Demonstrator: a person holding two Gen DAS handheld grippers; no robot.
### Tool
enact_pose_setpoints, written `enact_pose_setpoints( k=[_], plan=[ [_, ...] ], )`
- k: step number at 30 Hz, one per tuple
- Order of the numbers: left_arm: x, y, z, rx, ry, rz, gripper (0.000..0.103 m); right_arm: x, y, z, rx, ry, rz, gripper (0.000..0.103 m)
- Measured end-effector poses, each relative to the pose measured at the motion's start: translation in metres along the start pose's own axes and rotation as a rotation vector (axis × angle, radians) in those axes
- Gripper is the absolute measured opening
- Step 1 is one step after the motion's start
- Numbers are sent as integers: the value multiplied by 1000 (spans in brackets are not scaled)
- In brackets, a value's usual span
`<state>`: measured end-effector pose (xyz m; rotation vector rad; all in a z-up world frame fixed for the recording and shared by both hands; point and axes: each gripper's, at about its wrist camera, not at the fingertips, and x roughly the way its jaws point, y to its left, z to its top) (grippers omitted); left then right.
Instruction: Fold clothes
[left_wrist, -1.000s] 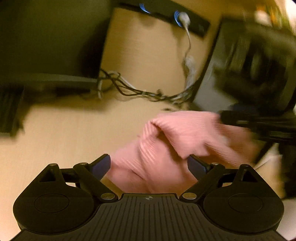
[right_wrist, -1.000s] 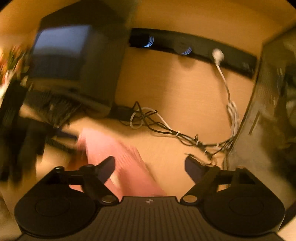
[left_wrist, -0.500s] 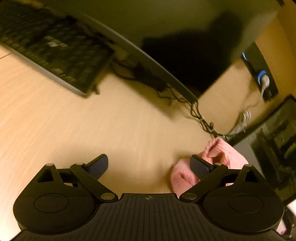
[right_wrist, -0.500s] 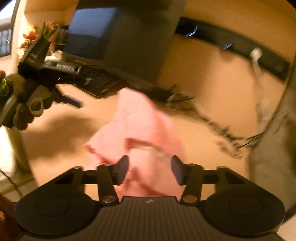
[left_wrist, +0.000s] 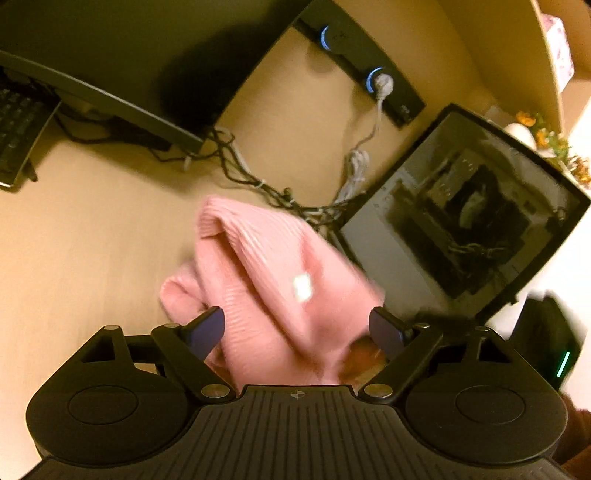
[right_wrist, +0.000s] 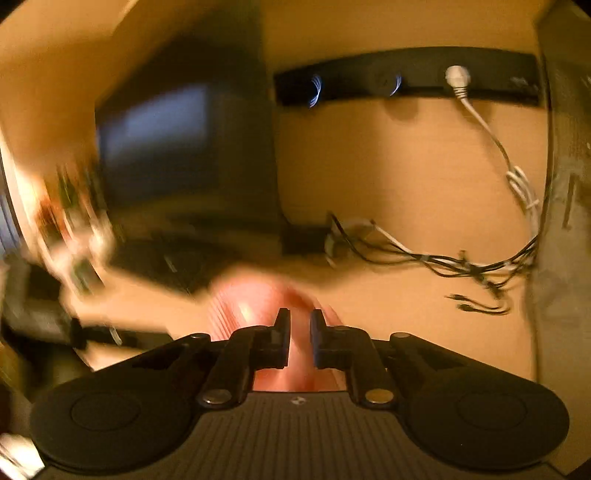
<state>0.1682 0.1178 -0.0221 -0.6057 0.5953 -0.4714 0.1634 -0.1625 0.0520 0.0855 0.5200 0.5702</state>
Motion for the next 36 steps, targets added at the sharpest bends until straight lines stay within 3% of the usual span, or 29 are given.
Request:
enact_pose_setpoints(
  k=[3,6,7,8,9,11,15,17,18,19,21,23,25,27,29,30,32,33,36],
  plan=[
    [-1,7,-2,-47,-9,-18,95,8,2,-10,53,72,121,11],
    [-1,15,-4,-94,-16,-32,99,22,29,-46,-71,208,188,13],
    [-1,17,-4,-110,-19,-36,99,19,36,-55,-117,226,197,17],
    [-1,20,-5,-125,-22,-41,99,16,41,-63,-158,241,203,28],
    [-1,22,-6,-141,-24,-46,99,10,40,-67,-168,234,190,36],
    [-2,27,-7,-173,-29,-55,99,-2,31,-69,-158,208,141,64],
    [10,19,-9,-148,0,-20,96,-13,-6,-64,-33,161,-16,72],
    [25,6,-9,-104,37,19,84,-15,-21,-65,25,151,-88,73],
    [32,0,-10,-70,60,40,64,-14,-24,-65,30,146,-102,73],
    [40,-9,-8,-23,79,70,32,-14,-27,-66,35,141,-115,73],
    [41,-14,0,11,69,105,8,-19,-30,-68,34,129,-123,78],
    [24,-7,12,7,16,156,9,-23,-30,-72,16,124,-127,85],
    [9,6,19,36,0,269,9,-20,-30,-75,-12,126,-143,85],
    [-2,24,17,81,28,433,8,-17,-25,-75,-31,121,-149,85],
    [-16,43,12,34,48,489,9,-11,-26,-70,-24,112,-143,85],
    [-24,45,10,1,34,461,12,-6,-26,-66,-25,105,-138,84],
    [-38,45,7,-62,0,393,34,1,-22,-59,-54,89,-119,80],
    [-39,36,10,-53,-17,345,46,8,-18,-56,-77,88,-97,78],
    [-31,-1,19,7,-58,200,61,33,-6,-58,-135,123,-39,75]
  ],
)
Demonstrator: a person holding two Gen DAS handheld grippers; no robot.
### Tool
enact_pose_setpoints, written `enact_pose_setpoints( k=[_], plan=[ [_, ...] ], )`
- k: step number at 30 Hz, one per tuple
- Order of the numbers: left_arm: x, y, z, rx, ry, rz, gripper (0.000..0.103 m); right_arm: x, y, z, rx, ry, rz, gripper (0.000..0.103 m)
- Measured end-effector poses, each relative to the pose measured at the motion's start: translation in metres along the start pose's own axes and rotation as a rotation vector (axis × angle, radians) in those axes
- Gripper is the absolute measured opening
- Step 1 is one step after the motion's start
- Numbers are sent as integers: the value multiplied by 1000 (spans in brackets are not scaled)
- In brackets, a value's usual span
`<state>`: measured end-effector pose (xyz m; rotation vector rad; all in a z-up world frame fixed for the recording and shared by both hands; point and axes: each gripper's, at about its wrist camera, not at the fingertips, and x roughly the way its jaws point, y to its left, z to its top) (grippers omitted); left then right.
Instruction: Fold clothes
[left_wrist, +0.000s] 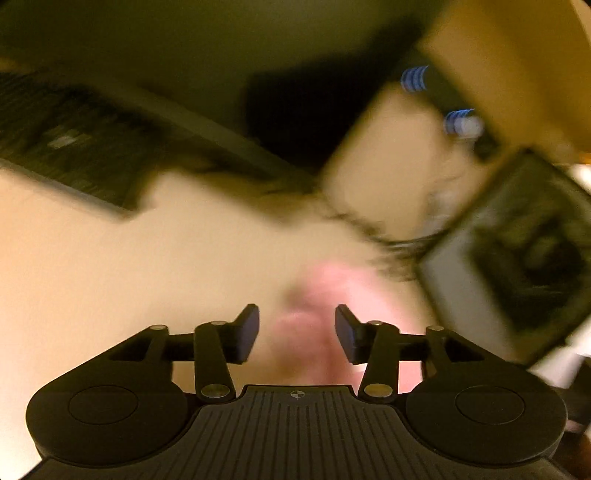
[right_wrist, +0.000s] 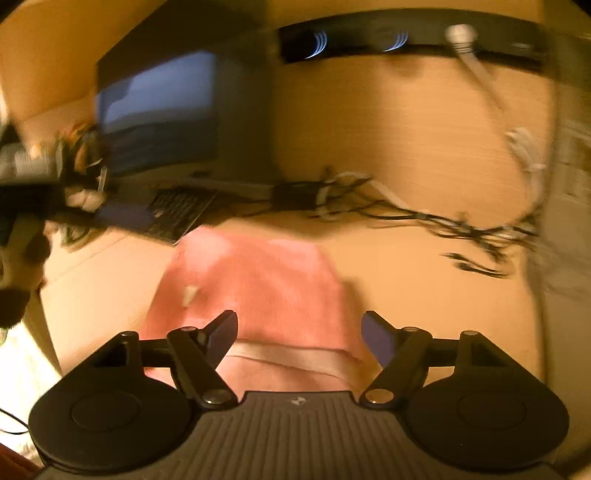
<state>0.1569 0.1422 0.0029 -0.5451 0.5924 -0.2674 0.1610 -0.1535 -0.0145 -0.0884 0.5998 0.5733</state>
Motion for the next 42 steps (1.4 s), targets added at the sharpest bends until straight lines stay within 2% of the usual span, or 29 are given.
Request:
enact_pose_setpoints(
  k=[1,3,5,7,9,10,13,18,21,24,28,29,31,33,35,36,38,39,41,42],
  plan=[
    [5,-15,3,29,-8,-43,73,15,6,-5,-16,45,6,75],
    [21,-41,7,75,-8,-116,85,47,20,-20,-48,141,2,77],
    [52,-56,0,119,37,-125,88,54,34,-32,-90,127,-42,83],
    [92,-55,-15,200,129,-16,86,48,39,-32,-116,129,-37,84],
    [118,-43,-32,230,218,111,78,36,29,-30,-65,132,-1,84],
    [119,-41,-34,232,220,117,78,29,23,-29,-28,131,15,86],
    [114,-37,-36,237,210,111,79,9,-1,-23,83,94,15,102],
    [111,-38,-30,229,209,133,85,-5,-25,-20,135,35,-99,103],
    [102,-39,-29,218,203,134,91,-4,-30,-18,82,20,-148,103],
    [91,-42,-30,233,209,124,94,4,-18,-17,-78,28,-199,102],
    [84,-47,-32,256,211,139,95,18,0,-22,-293,58,-216,79],
    [81,-47,-33,251,208,141,95,20,3,-22,-308,56,-205,73],
    [74,-48,-34,244,199,141,95,27,8,-18,-332,48,-191,69],
    [64,-54,-38,265,197,105,95,34,8,-10,-340,24,-186,63],
    [54,-61,-44,299,204,44,95,39,4,4,-301,1,-165,47],
    [50,-65,-48,318,211,15,95,40,1,12,-264,-22,-154,43],
    [48,-73,-60,374,224,34,95,32,-5,28,-172,-81,-127,31],
    [47,-77,-66,402,231,48,95,28,-7,34,-130,-106,-109,30],
    [51,-82,-74,465,226,125,95,17,-9,39,-82,-120,-55,28],
    [47,-77,-73,456,222,155,95,11,-9,41,-63,-124,-30,28]
  ],
)
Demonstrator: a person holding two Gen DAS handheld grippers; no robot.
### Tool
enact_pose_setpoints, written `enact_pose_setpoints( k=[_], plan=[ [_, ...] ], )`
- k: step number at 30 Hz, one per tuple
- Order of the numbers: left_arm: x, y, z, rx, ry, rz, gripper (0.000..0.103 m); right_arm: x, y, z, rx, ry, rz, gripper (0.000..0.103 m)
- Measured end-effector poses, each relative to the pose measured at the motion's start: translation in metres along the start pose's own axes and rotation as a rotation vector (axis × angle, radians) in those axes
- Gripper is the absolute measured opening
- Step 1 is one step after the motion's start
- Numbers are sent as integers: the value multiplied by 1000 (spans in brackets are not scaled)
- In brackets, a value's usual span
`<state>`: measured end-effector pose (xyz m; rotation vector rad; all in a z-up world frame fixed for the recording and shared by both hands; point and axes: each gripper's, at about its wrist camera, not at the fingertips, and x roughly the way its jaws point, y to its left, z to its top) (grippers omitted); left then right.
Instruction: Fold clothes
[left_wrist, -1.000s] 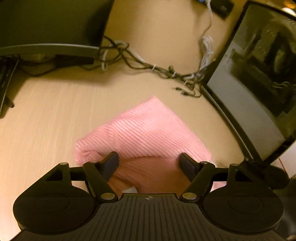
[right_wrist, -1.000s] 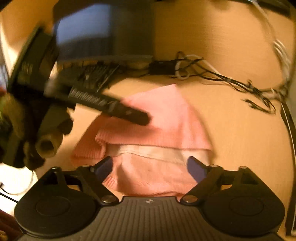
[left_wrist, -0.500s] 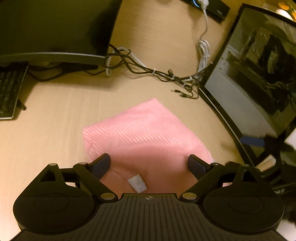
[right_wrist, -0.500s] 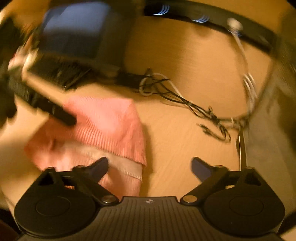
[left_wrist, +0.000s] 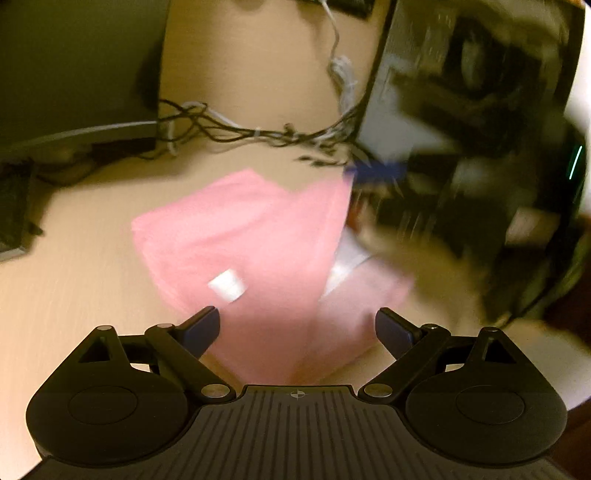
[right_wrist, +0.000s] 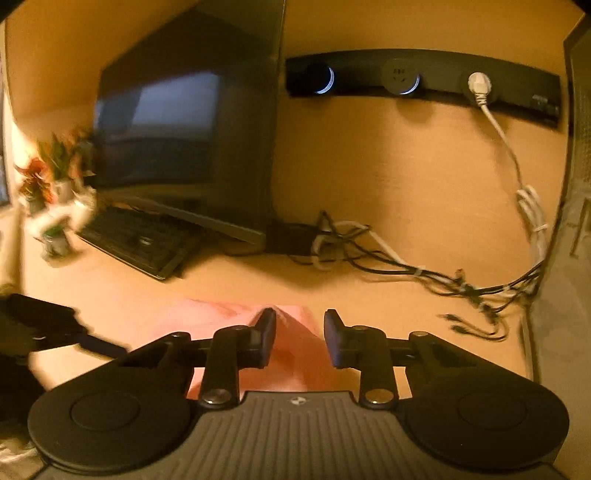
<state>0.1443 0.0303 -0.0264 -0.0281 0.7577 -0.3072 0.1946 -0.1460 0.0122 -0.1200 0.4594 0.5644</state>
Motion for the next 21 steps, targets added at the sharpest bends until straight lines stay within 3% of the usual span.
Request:
enact_pose_setpoints(
  k=[4,6,7,11,14,17,18,21],
  plan=[
    [-17,27,-9,-82,11,98,95,-9,3,-30,-81,146,53,28],
    [-26,41,-14,-124,16,147,95,-16,-6,-41,-62,186,49,30],
    [-30,48,-16,-144,19,171,95,-21,-12,-44,-34,192,45,35],
    [-47,75,-25,-227,30,269,98,-38,-38,-44,104,183,38,78],
    [-58,89,-33,-334,15,121,98,-35,-58,-30,252,138,59,85],
    [-61,101,-31,-541,-66,-176,103,-14,-63,-27,315,156,83,85],
    [-58,102,-27,-579,-96,-225,103,-6,-63,-28,326,165,89,85],
    [-37,98,-13,-633,-98,-231,103,17,-62,-29,356,197,108,85]
  ],
)
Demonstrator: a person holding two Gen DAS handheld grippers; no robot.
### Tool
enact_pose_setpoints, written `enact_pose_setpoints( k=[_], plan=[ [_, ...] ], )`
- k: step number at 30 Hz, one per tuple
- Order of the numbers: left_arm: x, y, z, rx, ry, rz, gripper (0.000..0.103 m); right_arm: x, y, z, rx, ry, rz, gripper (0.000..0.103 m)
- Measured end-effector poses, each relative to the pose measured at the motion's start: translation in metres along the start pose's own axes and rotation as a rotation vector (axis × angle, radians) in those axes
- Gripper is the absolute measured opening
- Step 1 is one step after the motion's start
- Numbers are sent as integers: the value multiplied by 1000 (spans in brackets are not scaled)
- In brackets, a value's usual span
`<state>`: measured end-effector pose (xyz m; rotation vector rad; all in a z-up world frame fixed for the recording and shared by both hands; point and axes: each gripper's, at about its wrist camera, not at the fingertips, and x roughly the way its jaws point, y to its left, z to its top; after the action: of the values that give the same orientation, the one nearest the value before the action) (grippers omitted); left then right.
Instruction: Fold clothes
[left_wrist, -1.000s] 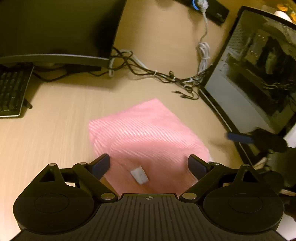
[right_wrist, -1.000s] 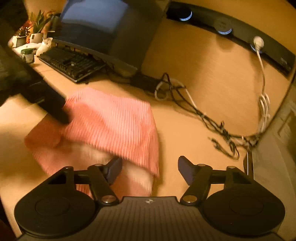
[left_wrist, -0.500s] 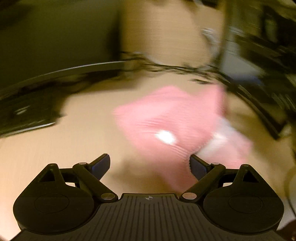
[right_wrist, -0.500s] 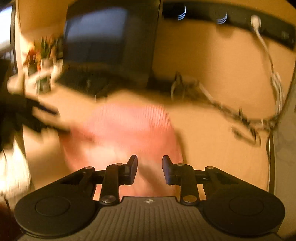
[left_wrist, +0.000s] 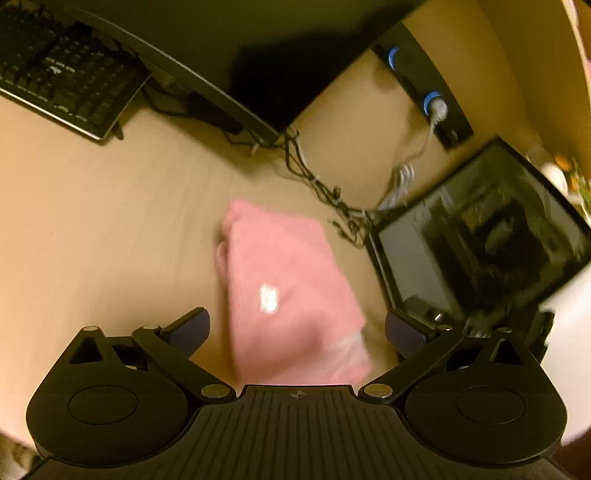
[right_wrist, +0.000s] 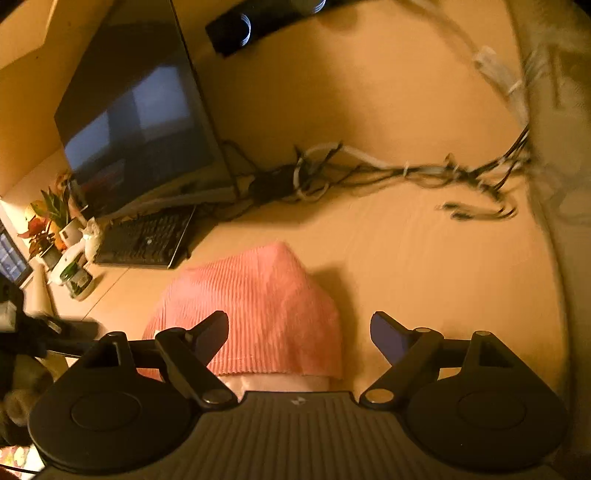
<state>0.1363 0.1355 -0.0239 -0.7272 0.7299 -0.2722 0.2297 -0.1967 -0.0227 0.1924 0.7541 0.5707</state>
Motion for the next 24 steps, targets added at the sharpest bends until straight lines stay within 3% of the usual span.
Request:
enact_pose_setpoints(
  k=[5,7,9,11,15,24],
  plan=[
    [64,-17,-12,132,154,130,103,29,4,-17,12,92,0,84],
    [74,-21,-21,164,200,99,103,40,14,-19,11,112,16,73],
    [80,-24,-30,194,232,71,103,54,28,-16,10,124,44,72],
    [78,-20,-29,220,231,67,103,68,42,-14,9,136,73,72],
    [60,10,-8,166,194,104,103,97,71,-9,4,159,130,72],
    [-12,84,44,46,11,282,103,181,157,14,-116,186,217,74]
  ],
)
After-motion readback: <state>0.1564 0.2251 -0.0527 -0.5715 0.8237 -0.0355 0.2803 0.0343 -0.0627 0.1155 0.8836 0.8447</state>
